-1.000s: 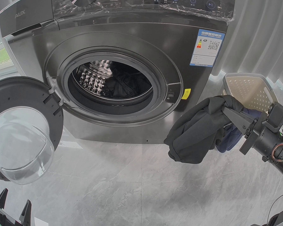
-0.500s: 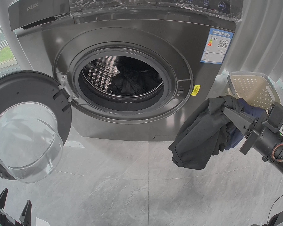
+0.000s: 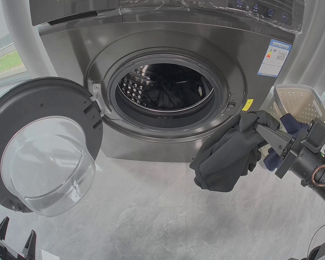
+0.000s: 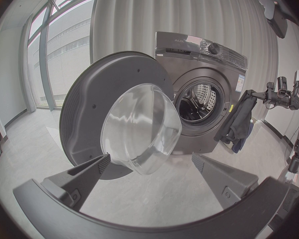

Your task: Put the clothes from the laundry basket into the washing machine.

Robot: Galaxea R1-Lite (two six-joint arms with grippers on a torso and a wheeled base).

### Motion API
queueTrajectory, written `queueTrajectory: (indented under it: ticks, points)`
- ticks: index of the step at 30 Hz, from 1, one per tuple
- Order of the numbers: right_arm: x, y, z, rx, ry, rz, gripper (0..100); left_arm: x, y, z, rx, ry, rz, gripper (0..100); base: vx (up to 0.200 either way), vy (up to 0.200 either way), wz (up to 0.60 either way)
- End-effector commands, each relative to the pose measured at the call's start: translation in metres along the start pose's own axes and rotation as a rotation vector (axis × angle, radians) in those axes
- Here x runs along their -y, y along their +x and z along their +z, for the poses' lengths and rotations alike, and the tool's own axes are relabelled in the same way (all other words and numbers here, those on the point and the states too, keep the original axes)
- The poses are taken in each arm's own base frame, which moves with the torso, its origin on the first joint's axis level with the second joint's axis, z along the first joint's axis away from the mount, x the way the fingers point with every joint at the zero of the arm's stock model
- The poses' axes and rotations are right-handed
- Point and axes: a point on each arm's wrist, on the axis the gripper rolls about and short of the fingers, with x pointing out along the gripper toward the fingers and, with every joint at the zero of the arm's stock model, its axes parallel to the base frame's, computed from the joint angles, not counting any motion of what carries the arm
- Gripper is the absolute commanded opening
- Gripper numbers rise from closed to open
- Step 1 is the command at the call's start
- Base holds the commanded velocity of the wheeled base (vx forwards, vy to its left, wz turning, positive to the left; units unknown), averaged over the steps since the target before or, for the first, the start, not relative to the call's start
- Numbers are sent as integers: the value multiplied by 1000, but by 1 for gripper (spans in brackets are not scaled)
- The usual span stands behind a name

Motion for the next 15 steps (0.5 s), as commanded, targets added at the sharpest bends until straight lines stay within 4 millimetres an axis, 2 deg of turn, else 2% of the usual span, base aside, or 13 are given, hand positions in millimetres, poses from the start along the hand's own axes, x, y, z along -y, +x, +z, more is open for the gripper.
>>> queueTrajectory:
  ticks: [1, 15]
  points:
    - [0, 0, 0, -2, 0, 0, 0, 0, 0, -4, 1, 0, 1, 100, 0, 0, 0]
    - [0, 0, -3, -11, 0, 0, 0, 0, 0, -4, 1, 0, 1, 100, 0, 0, 0]
